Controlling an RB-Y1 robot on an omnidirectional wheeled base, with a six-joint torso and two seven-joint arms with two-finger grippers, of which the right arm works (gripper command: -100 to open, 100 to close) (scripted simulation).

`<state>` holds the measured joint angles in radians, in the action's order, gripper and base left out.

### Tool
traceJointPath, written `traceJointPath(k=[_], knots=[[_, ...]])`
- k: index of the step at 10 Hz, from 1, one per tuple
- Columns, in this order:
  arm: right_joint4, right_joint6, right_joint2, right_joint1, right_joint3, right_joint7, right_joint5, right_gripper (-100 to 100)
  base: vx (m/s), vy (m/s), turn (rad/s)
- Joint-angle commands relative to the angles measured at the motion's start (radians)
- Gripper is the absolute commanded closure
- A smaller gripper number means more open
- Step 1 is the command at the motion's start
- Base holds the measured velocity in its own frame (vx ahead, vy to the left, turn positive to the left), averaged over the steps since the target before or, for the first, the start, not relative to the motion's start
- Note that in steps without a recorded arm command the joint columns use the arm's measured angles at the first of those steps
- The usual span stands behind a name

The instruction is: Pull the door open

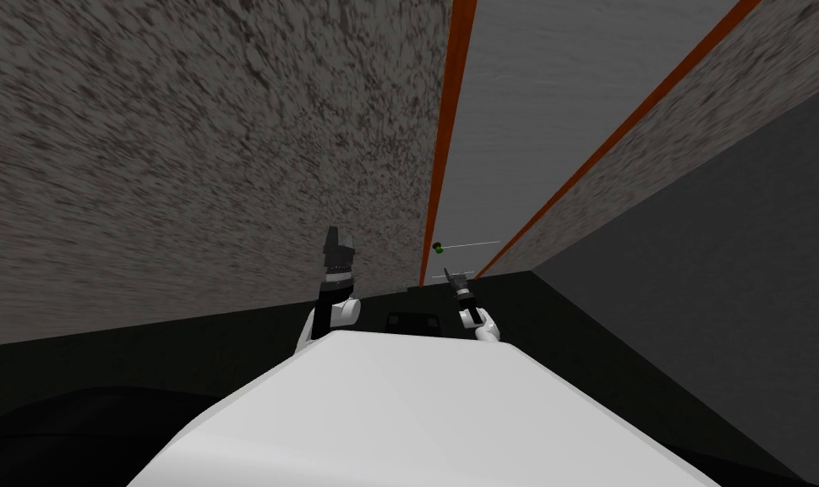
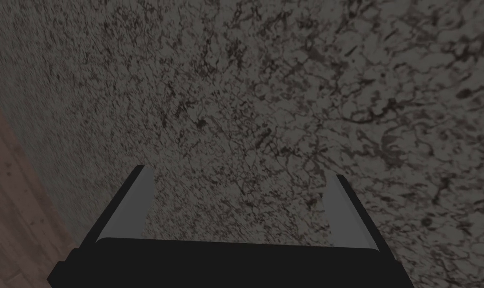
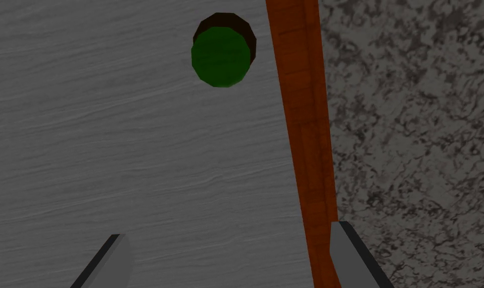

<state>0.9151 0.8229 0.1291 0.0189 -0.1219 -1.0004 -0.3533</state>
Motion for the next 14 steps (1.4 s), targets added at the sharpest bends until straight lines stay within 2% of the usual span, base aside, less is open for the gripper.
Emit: traceJointPath(k=[1,8,9,11,13,14], knots=[[-0.031,0.005,0.0,-0.01,-0.001,-0.033,-0.011,-100,0.095,0.005,-0.002],[-0.178,0.038,0.004,-0.059,-0.012,-0.163,-0.054,-100,0.092,-0.003,-0.005],[-0.161,0.035,0.005,-0.051,-0.01,-0.149,-0.051,-100,0.034,-0.007,0.001],[-0.222,0.069,0.047,-0.07,-0.016,-0.143,-0.022,-100,0.056,0.117,0.111],[-0.23,0.074,0.053,-0.073,-0.017,-0.142,-0.017,-100,0.051,0.108,0.024],[-0.248,0.084,0.065,-0.078,-0.019,-0.139,-0.008,-100,0.076,0.072,0.056]])
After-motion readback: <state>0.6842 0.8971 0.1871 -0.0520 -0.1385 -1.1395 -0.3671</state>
